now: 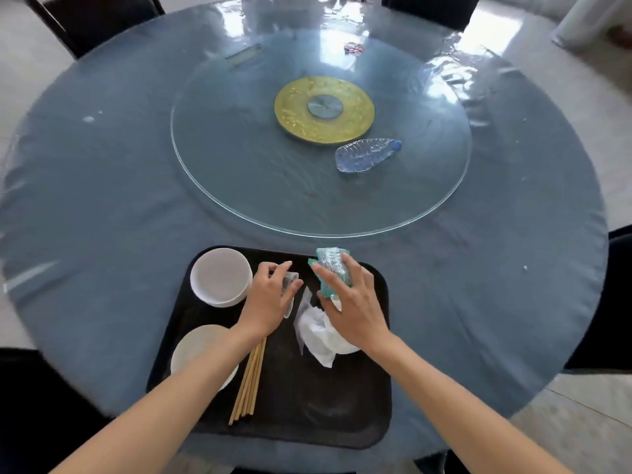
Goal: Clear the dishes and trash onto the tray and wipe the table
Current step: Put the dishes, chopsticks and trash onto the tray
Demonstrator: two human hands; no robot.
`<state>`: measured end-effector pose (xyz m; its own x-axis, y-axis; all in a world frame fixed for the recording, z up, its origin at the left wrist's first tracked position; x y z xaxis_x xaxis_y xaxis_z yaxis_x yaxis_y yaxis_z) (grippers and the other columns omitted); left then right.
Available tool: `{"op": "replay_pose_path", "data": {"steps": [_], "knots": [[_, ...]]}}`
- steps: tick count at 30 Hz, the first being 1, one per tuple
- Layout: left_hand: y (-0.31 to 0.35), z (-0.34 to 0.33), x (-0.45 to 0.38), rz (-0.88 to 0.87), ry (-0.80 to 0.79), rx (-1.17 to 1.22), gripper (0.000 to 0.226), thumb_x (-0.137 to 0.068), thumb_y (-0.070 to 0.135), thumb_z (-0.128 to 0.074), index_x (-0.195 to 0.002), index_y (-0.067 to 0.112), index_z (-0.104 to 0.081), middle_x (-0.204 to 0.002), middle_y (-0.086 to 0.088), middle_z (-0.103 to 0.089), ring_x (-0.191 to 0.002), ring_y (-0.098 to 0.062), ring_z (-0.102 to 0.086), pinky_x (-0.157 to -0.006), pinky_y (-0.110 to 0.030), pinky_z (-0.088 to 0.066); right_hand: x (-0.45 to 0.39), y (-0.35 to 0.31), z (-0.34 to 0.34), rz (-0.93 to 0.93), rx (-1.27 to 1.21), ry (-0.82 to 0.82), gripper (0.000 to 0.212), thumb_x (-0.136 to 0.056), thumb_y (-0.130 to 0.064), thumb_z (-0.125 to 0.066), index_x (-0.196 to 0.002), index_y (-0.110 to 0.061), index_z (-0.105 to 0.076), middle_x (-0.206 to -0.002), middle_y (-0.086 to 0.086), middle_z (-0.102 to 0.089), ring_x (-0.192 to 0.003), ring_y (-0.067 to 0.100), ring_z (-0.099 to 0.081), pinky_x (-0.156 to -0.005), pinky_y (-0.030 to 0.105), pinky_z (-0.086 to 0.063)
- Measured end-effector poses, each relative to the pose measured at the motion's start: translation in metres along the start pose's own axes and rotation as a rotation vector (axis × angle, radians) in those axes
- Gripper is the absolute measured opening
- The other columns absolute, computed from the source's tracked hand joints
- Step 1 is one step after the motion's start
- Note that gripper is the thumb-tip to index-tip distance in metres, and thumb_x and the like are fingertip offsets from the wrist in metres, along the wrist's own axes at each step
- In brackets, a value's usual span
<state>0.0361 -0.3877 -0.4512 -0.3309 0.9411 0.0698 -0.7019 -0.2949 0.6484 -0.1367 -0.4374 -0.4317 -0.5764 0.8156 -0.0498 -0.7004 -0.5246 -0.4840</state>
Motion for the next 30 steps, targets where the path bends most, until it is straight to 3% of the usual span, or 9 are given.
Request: {"op": "replay_pose_path", "data": {"steps": [4, 8, 14, 19, 23, 28, 30], "knots": [[-0.008, -0.017, 0.015, 0.061, -0.04, -0.003, 0.055, -0.098, 0.035, -0.063, -0.146, 0.012, -0.05, -0.13, -0.014, -0.048, -0.121, -0.027, -0.053, -0.103, -0.035, -0.046, 0.007, 0.004, -0.037, -0.08, 0.114, -0.094, 0.063, -0.093, -0.038, -0.065, -0.15, -0.051, -0.041, -0.161, 0.014, -0.033, -0.143, 0.042, -0.034, -0.106, 0.06, -0.044], [-0.01, -0.028, 0.02, 0.096, -0.081, -0.058, 0.061, -0.099, 0.038, -0.061, -0.151, 0.014, -0.043, -0.139, -0.013, -0.042, -0.128, -0.025, -0.047, -0.105, -0.032, -0.044, 0.015, 0.016, -0.053, -0.158, 0.196, -0.216, 0.064, -0.1, -0.049, -0.052, -0.154, -0.06, -0.02, -0.171, 0.007, -0.013, -0.154, 0.04, -0.011, -0.116, 0.059, -0.026], [-0.015, -0.035, 0.019, 0.12, -0.164, -0.057, 0.074, -0.095, 0.046, -0.064, -0.155, 0.015, -0.034, -0.147, -0.014, -0.036, -0.137, -0.028, -0.04, -0.109, -0.037, -0.043, 0.019, 0.018, -0.041, -0.144, 0.152, -0.25, 0.067, -0.098, -0.056, -0.051, -0.155, -0.062, -0.015, -0.173, 0.003, -0.006, -0.156, 0.04, -0.003, -0.119, 0.056, -0.015], [-0.002, -0.02, -0.007, 0.024, -0.141, -0.097, 0.086, -0.087, 0.059, -0.067, -0.156, 0.019, -0.034, -0.157, -0.007, -0.033, -0.144, -0.028, -0.033, -0.113, -0.044, -0.04, 0.005, 0.022, -0.021, -0.071, 0.113, -0.221, 0.075, -0.09, -0.061, -0.057, -0.153, -0.063, -0.017, -0.173, -0.001, -0.007, -0.157, 0.038, -0.005, -0.117, 0.057, -0.021], [0.024, 0.004, -0.053, -0.094, -0.104, -0.121, 0.089, -0.074, 0.076, -0.051, -0.153, 0.035, -0.04, -0.161, 0.004, -0.032, -0.147, -0.026, -0.031, -0.118, -0.047, -0.036, -0.025, 0.036, 0.005, -0.023, 0.11, -0.201, 0.079, -0.088, -0.057, -0.059, -0.155, -0.062, -0.016, -0.173, -0.005, -0.005, -0.157, 0.036, -0.005, -0.114, 0.058, -0.032], [0.062, 0.023, -0.133, -0.123, -0.103, -0.155, 0.095, -0.07, 0.078, -0.045, -0.157, 0.041, -0.029, -0.167, 0.008, -0.019, -0.153, -0.026, -0.018, -0.118, -0.049, -0.033, -0.091, 0.076, 0.043, -0.028, 0.168, -0.165, 0.08, -0.089, -0.057, -0.059, -0.156, -0.061, -0.013, -0.173, -0.007, -0.003, -0.157, 0.032, -0.007, -0.113, 0.056, -0.036], [0.079, 0.024, -0.17, -0.137, -0.102, -0.168, 0.095, -0.073, 0.074, -0.052, -0.157, 0.041, -0.026, -0.168, 0.009, -0.016, -0.155, -0.024, -0.014, -0.118, -0.05, -0.034, -0.125, 0.1, 0.058, -0.054, 0.182, -0.145, 0.08, -0.09, -0.055, -0.061, -0.156, -0.059, -0.015, -0.174, -0.006, -0.005, -0.157, 0.033, -0.009, -0.113, 0.057, -0.036]]}}
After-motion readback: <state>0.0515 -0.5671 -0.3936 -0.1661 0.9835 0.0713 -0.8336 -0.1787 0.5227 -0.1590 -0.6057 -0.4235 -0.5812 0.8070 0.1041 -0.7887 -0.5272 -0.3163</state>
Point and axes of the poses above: each hand's wrist, its own x-axis away from the middle knuckle, its own z-axis out of the back of the hand, y = z × x, the point moved 8 cm from there along -x, towards the middle knuckle
